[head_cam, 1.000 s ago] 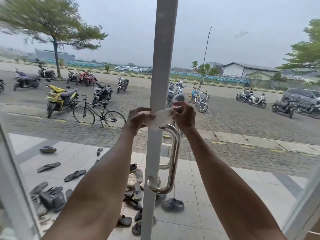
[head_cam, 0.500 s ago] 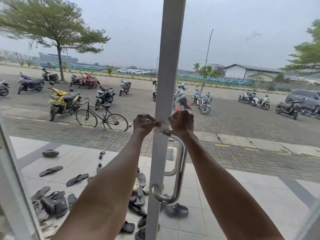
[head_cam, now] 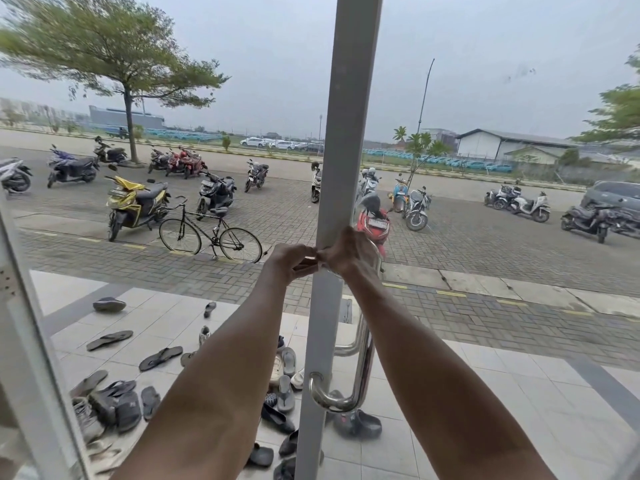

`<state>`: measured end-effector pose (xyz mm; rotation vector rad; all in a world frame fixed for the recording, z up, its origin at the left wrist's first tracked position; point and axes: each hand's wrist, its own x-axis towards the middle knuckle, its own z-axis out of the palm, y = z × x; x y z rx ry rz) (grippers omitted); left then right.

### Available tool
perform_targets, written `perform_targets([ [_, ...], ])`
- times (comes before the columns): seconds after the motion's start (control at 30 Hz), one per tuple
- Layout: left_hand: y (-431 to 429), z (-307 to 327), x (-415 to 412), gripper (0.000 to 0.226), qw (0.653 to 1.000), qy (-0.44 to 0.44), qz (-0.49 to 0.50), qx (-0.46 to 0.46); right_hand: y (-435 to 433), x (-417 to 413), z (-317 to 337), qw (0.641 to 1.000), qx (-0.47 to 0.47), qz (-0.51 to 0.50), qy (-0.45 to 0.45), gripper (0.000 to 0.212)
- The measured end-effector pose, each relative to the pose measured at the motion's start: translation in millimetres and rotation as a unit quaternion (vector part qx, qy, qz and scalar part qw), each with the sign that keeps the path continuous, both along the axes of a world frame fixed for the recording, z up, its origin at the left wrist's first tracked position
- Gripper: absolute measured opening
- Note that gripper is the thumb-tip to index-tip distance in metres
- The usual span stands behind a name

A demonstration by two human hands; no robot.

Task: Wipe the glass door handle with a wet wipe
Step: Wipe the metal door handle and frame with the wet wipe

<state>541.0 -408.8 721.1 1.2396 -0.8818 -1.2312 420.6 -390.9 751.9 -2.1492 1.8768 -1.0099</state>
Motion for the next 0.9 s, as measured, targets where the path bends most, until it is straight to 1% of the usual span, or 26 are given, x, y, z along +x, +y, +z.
perform_targets([
  [0.1,1,3,-2,0.003,1.000,-0.008,-0.005,0.004,1,-3,0,1.000,0.005,0.011,0.016,0.029],
  [0.13,1,4,-1,0.008,1.000,-0.009,-0.010,0.004,1,-6,0,1.000,0.013,0.015,0.015,0.028],
  [0.2,2,6,-1,0.016,0.999,-0.013,-0.028,0.010,0,-14,1,0.999,0.031,0.019,0.024,0.034],
  [0.3,4,8,0,0.010,0.998,-0.012,-0.062,0.024,-1,-18,4,0.997,0.063,0.015,0.038,0.034],
  [0.37,5,10,-1,0.006,0.997,-0.009,-0.069,0.030,3,-16,5,0.997,0.066,0.005,0.047,0.029],
  [0.53,3,12,-3,0.013,0.998,-0.044,-0.027,0.029,11,5,-4,0.999,-0.016,-0.029,0.027,0.017],
  [0.6,3,13,-3,0.015,0.997,-0.058,-0.023,0.035,10,13,-9,0.998,-0.045,-0.033,0.015,0.021],
  [0.67,4,15,-4,0.017,0.997,-0.058,-0.017,0.040,10,14,-9,0.997,-0.062,-0.021,0.037,0.026],
  [0.77,9,16,-7,0.020,0.997,-0.066,-0.009,0.043,7,7,-8,0.995,-0.062,0.013,0.076,0.019],
  [0.9,18,15,-13,0.017,0.997,-0.051,-0.015,0.055,3,-9,-12,0.994,-0.049,0.046,0.082,0.024],
])
